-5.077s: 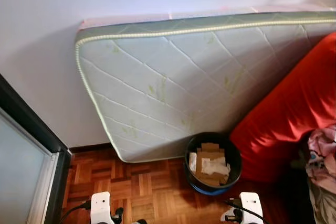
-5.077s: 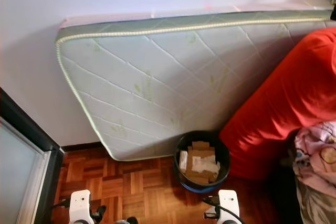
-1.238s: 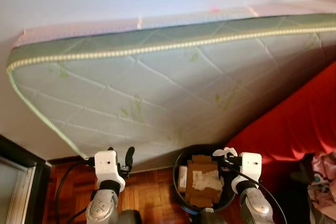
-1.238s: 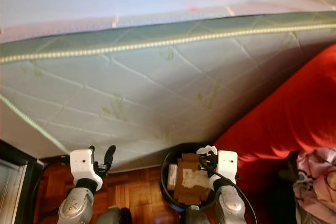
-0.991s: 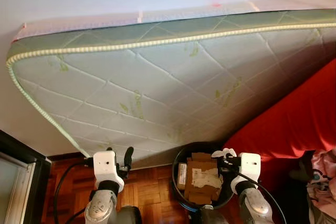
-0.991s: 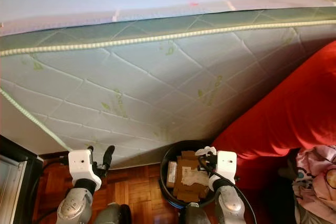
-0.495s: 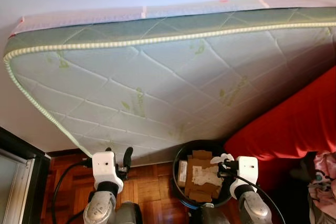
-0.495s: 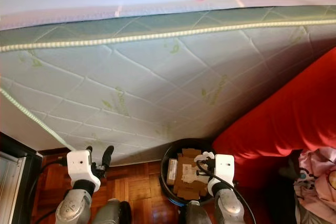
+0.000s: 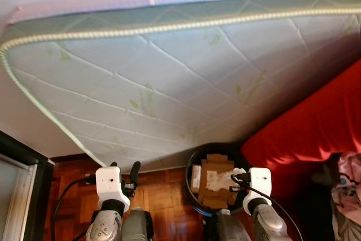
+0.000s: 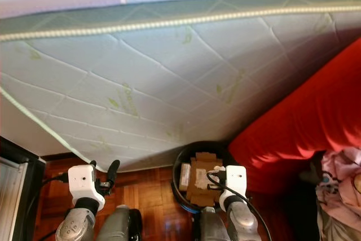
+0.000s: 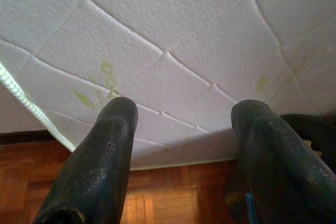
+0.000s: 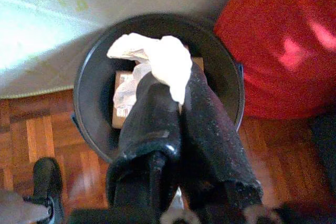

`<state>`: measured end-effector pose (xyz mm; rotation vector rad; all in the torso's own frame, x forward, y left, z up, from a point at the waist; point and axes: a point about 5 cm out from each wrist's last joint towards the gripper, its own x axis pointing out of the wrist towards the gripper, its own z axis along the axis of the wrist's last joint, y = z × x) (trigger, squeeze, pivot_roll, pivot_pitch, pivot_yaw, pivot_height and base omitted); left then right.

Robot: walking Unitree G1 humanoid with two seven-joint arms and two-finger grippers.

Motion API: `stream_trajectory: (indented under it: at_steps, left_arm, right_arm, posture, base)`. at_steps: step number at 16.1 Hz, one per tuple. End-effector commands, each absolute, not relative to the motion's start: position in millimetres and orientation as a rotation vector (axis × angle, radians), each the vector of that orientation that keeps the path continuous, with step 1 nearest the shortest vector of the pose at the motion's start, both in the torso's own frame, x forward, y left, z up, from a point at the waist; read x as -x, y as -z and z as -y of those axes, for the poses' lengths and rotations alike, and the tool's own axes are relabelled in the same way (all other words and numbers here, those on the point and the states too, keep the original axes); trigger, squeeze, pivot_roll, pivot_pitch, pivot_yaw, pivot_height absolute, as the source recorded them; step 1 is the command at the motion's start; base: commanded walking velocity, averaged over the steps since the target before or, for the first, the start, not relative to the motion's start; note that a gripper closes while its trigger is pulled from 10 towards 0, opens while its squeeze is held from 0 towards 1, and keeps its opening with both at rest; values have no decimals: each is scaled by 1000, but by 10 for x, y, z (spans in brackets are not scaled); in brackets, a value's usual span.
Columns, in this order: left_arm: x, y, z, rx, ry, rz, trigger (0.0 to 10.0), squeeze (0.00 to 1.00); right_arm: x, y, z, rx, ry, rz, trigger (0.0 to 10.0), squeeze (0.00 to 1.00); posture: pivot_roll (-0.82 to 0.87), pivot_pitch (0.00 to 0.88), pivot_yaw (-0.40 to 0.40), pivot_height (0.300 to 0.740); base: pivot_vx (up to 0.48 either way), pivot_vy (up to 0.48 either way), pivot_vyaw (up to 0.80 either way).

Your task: Clean up the room

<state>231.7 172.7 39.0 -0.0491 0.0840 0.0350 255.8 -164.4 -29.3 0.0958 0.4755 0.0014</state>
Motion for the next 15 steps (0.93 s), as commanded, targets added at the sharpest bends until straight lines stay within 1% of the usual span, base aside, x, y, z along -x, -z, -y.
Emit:
stream_trajectory:
  at_steps: [1,5,7,11,12,15]
  left_arm:
    - [-2244,-340,-1713,47,-31,-117,10000,0]
    - [-2242,-393,-1660,57,-14,-113,10000,0]
    - [-2321,-475,-1598,65,3,-92,10000,0]
    - [-2391,-609,-1526,75,27,-50,10000,0]
    - [-2404,-687,-1494,82,35,-31,10000,0]
    - [-2353,-781,-1460,90,41,-15,10000,0]
  right_arm:
    - [-2476,378,1659,-110,17,-536,10000,0]
    - [-2545,385,1678,-145,44,-619,10000,0]
    - [-2579,371,1707,-146,48,-638,10000,0]
    - [-2605,345,1785,-128,48,-633,10000,0]
    - [-2626,321,1840,-127,54,-624,10000,0]
    - [-2760,197,1884,-138,35,-568,10000,0]
  posture:
    - [81,304,-26,662]
    - [94,331,-24,662]
    - [128,372,-29,662]
    - [154,408,-32,662]
    - [163,428,-32,662]
    - [181,454,-33,662]
  base:
    - [0,0,0]
    - [0,0,0]
    - [0,0,0]
    - [0,0,0]
    - [0,0,0]
    - [0,0,0]
